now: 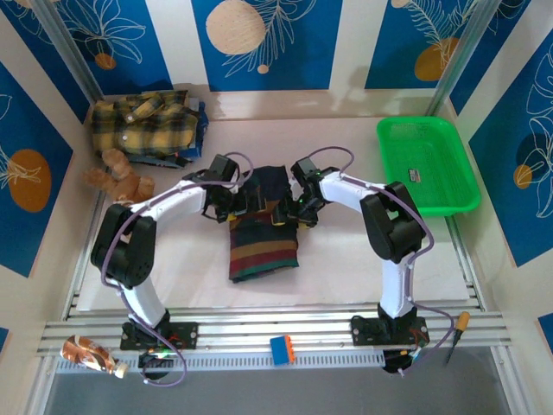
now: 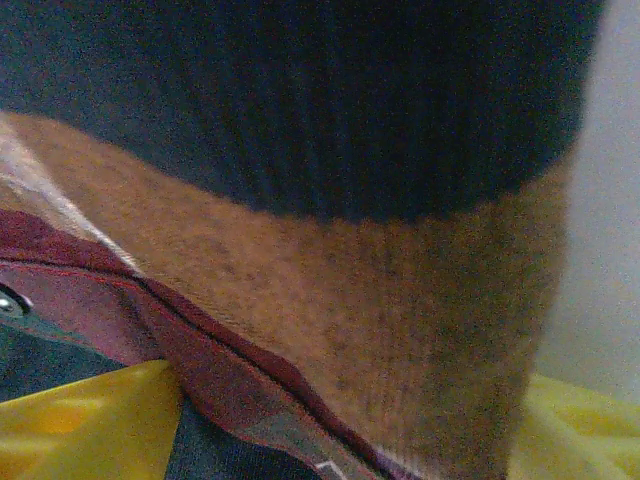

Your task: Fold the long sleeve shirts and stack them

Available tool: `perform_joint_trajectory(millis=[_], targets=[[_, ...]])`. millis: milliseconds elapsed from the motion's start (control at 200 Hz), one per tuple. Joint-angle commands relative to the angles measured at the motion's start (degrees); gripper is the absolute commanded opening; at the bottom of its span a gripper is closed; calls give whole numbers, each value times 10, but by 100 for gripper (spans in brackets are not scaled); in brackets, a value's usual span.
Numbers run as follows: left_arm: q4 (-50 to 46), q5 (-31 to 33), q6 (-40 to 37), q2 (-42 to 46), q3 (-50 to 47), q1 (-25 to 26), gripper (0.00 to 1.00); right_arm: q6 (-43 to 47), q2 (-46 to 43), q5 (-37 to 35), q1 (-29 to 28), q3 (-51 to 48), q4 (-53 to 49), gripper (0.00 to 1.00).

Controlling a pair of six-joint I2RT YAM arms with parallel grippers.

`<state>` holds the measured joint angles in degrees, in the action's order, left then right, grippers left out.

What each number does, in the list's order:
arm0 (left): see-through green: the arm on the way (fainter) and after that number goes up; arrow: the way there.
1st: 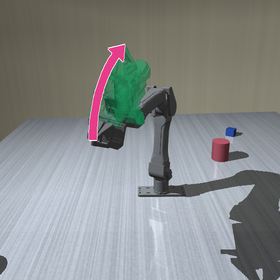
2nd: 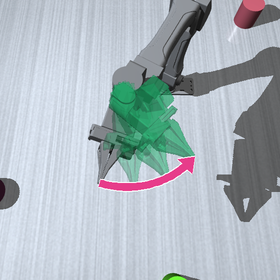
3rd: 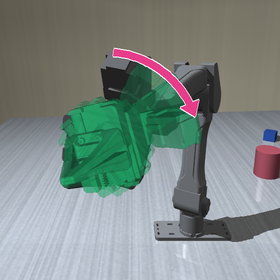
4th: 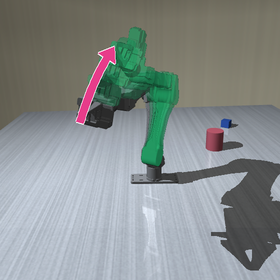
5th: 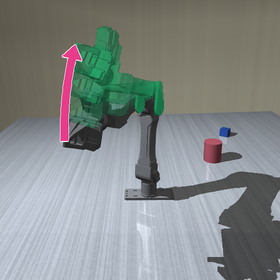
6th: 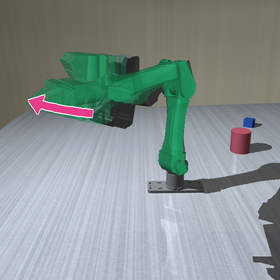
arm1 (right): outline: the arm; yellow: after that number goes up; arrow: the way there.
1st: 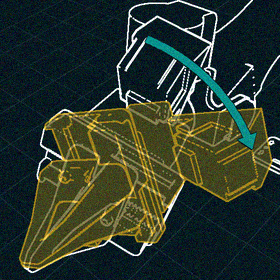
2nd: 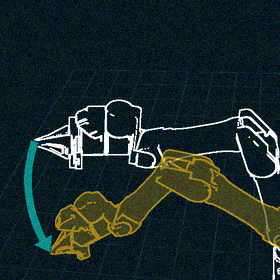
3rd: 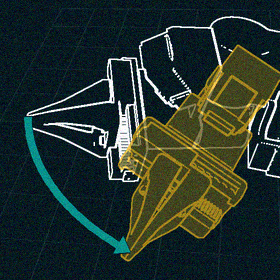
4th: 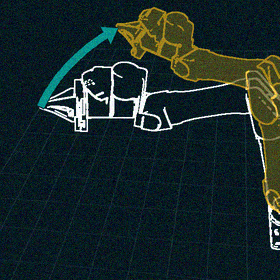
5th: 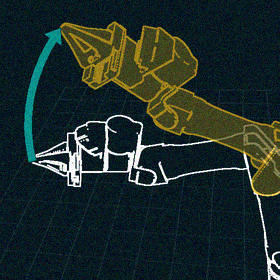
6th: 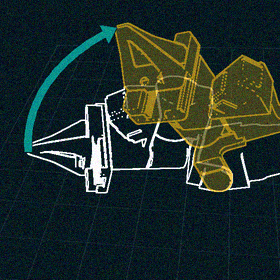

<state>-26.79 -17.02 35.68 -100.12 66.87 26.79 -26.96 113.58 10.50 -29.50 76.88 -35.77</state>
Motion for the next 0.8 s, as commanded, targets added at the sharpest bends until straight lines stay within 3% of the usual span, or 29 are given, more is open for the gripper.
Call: perform_joint_trajectory(millis=[0,215,400,665,795], targets=[[50,1,11,22,-34,-3,96,3,18,-18,-7,3,-5,74],[106,-7,18,11,-87,-4,96,-3,64,-41,-43,45,-35,67],[144,-18,14,6,-121,-3,96,-36,107,-52,-74,95,-67,53],[153,-29,4,40,-120,-12,99,-71,113,-99,-90,139,-106,11],[139,-38,3,77,-103,-36,100,-75,70,-160,-73,137,-150,2]])
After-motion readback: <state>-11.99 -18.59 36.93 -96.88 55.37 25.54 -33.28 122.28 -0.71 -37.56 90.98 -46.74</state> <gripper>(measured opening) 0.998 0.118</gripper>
